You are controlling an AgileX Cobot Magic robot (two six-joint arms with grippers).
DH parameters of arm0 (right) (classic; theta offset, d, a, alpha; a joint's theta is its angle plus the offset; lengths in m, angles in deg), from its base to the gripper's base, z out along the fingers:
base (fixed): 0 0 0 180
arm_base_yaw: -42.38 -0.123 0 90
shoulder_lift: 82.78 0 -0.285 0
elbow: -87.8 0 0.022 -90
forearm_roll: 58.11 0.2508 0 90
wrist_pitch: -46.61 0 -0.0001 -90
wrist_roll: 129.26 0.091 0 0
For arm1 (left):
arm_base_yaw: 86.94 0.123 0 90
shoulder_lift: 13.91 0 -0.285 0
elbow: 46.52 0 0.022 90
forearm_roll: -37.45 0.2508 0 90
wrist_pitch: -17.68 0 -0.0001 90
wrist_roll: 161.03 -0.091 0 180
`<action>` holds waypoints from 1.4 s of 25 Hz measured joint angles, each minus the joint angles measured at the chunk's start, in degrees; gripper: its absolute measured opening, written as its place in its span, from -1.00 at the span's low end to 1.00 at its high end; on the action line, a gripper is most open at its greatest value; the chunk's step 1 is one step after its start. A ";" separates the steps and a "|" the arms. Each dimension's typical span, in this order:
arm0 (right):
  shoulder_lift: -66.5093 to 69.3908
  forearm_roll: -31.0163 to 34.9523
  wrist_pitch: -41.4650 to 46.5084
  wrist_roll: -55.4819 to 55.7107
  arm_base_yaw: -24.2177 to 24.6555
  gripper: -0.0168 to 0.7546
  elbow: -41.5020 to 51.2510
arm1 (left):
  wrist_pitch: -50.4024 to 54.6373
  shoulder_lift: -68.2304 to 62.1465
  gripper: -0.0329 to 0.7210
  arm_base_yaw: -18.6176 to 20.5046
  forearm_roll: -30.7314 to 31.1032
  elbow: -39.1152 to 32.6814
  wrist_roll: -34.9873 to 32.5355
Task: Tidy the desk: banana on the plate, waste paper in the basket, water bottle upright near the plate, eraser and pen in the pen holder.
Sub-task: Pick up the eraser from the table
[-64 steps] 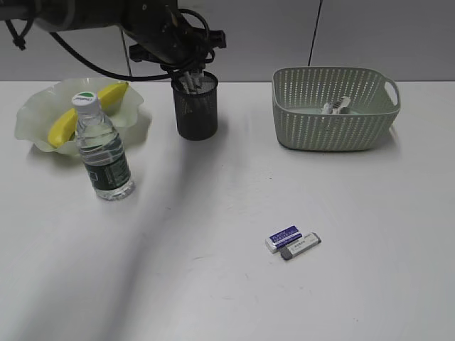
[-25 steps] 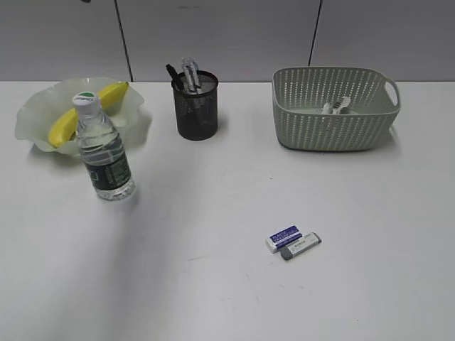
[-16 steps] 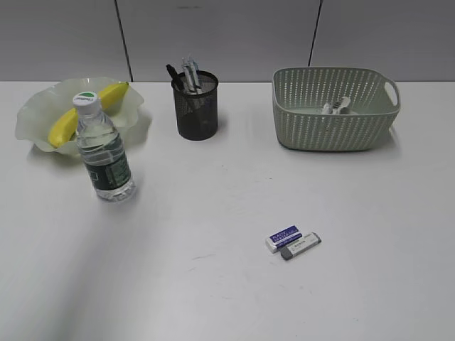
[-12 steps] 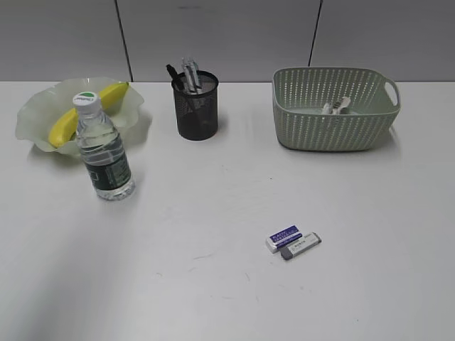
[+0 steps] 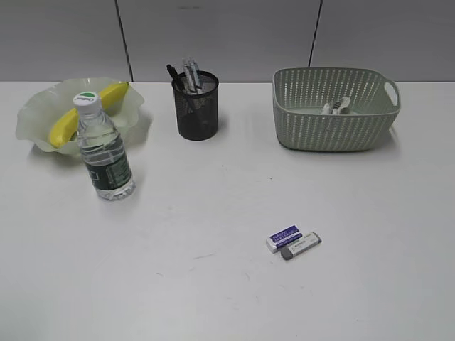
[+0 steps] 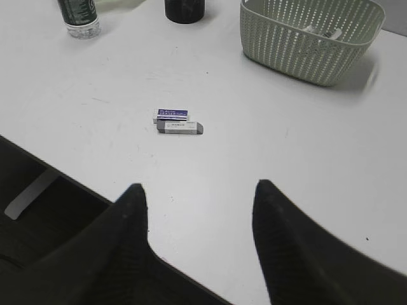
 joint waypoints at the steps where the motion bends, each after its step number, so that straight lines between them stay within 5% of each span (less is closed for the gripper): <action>1: 0.00 -0.16 0.00 0.00 0.00 0.15 0.00 | -0.33 2.60 -0.30 0.00 0.00 -1.05 -0.27; 9: 1.05 -0.67 -0.68 0.06 0.00 0.15 -0.30 | -0.90 19.18 -0.30 0.00 -1.05 -4.65 -1.48; 12: 6.63 -0.67 -5.00 0.12 0.00 0.15 -1.54 | -1.04 19.25 -0.30 0.00 -3.41 -4.81 -6.97; 17: 25.59 0.51 -15.95 0.43 0.00 0.15 -3.61 | -1.26 19.25 -0.30 0.00 -5.84 -4.81 -12.45; 22: 51.76 1.45 -17.69 4.55 0.00 0.15 -10.72 | -1.26 19.25 -0.30 0.00 -5.84 -4.81 -13.09; 29: 82.57 3.38 -5.64 27.43 0.00 0.15 -29.54 | -1.26 19.25 -0.30 0.00 -6.30 -4.81 -13.09; 35: 98.91 5.97 3.25 32.89 0.00 0.15 -41.12 | -1.26 19.25 -0.30 0.00 -6.35 -4.81 -13.09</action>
